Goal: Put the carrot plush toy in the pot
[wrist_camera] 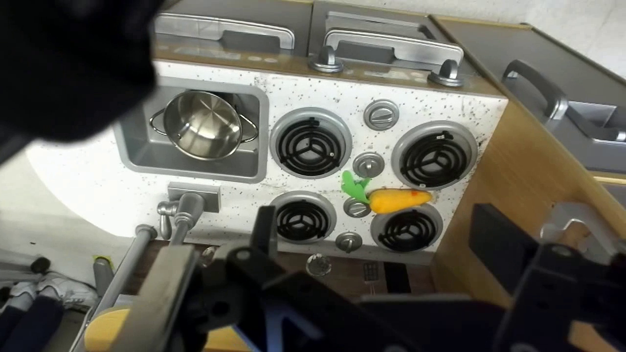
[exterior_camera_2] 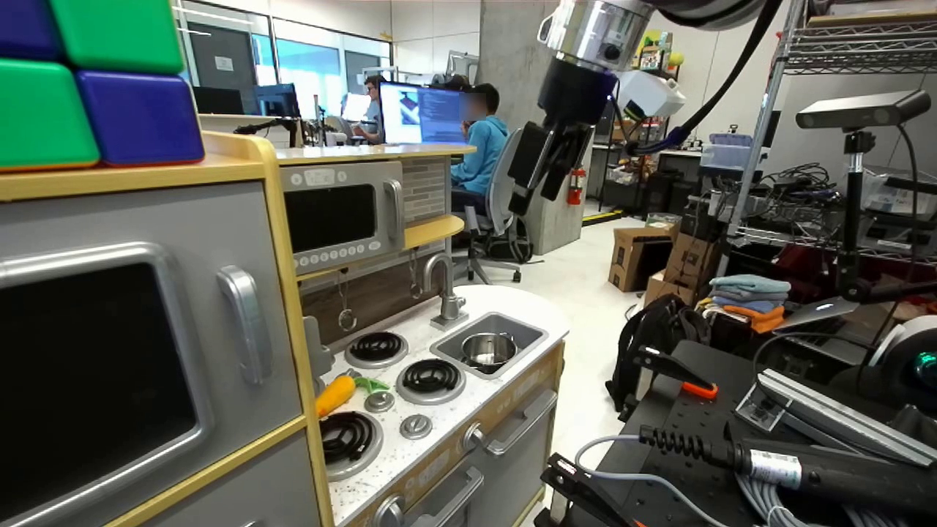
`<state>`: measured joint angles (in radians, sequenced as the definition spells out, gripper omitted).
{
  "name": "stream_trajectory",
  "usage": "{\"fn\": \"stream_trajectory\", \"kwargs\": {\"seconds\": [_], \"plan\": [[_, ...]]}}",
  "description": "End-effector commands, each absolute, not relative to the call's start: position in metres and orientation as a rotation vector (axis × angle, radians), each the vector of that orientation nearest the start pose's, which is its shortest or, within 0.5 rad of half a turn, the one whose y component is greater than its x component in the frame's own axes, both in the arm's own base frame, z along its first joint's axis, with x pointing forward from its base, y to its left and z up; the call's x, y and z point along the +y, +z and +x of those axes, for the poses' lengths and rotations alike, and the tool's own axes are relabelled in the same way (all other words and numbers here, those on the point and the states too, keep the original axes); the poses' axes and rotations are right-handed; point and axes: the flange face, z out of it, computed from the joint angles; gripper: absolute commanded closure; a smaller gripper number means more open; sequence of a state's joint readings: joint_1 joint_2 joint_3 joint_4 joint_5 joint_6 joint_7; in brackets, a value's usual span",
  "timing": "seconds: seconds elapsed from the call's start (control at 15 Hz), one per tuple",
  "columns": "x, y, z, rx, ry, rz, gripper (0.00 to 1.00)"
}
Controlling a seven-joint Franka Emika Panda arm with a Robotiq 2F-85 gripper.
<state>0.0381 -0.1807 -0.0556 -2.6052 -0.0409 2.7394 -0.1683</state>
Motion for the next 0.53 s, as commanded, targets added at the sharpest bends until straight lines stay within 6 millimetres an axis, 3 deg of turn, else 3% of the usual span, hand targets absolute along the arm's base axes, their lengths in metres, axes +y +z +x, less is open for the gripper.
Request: {"fn": "stream_trajectory", "kwargs": {"seconds": [0.0, 0.27, 0.47], "plan": [[-0.005, 0.351, 0.457, -0.292, -0.489, -3.130, 0.00], [-0.024, 0.358, 0.449, -0.707, -0.334, -3.157, 0.00], [-0.028, 0.355, 0.451, -0.962, -0.342, -3.057, 0.00]]}}
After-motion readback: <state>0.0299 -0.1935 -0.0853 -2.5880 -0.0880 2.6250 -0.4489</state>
